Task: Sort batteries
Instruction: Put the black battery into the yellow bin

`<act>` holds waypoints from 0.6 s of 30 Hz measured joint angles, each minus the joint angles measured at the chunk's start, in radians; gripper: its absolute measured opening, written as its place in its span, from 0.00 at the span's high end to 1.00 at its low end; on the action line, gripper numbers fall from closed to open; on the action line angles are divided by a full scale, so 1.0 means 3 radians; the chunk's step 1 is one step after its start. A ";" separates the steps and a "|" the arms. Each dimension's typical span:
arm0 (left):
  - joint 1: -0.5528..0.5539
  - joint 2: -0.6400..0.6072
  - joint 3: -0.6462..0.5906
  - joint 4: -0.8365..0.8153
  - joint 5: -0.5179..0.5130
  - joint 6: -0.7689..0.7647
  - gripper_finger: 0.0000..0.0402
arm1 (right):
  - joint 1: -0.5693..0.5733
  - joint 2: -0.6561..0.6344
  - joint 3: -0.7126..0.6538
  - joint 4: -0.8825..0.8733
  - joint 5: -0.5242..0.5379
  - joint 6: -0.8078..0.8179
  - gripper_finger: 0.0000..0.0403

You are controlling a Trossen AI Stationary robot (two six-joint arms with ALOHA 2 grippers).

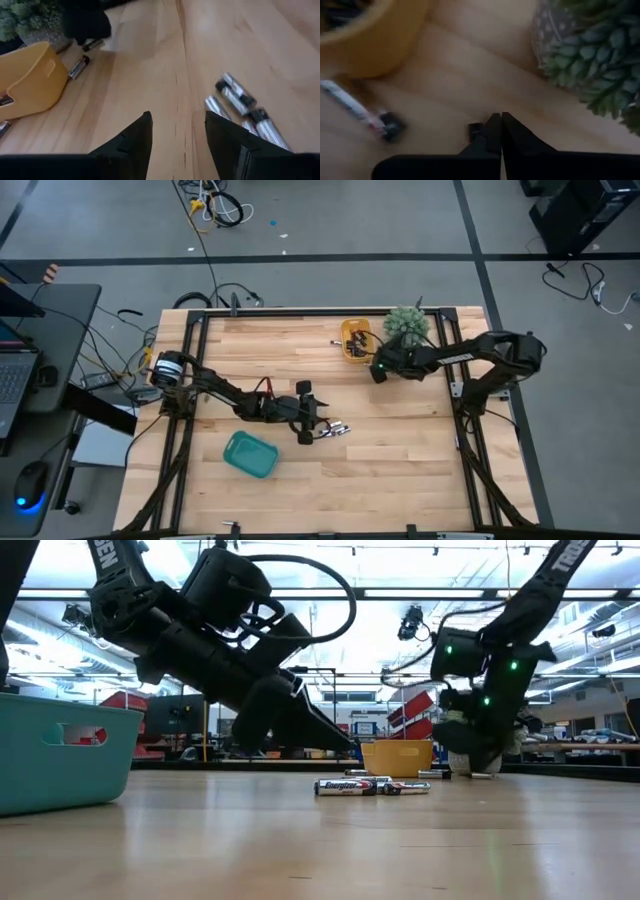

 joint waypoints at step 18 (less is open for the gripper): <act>0.0000 -0.0098 -0.0001 -0.0233 -0.0024 0.0019 0.56 | 0.0400 -0.0605 0.0000 -0.0089 0.0003 -0.0231 1.00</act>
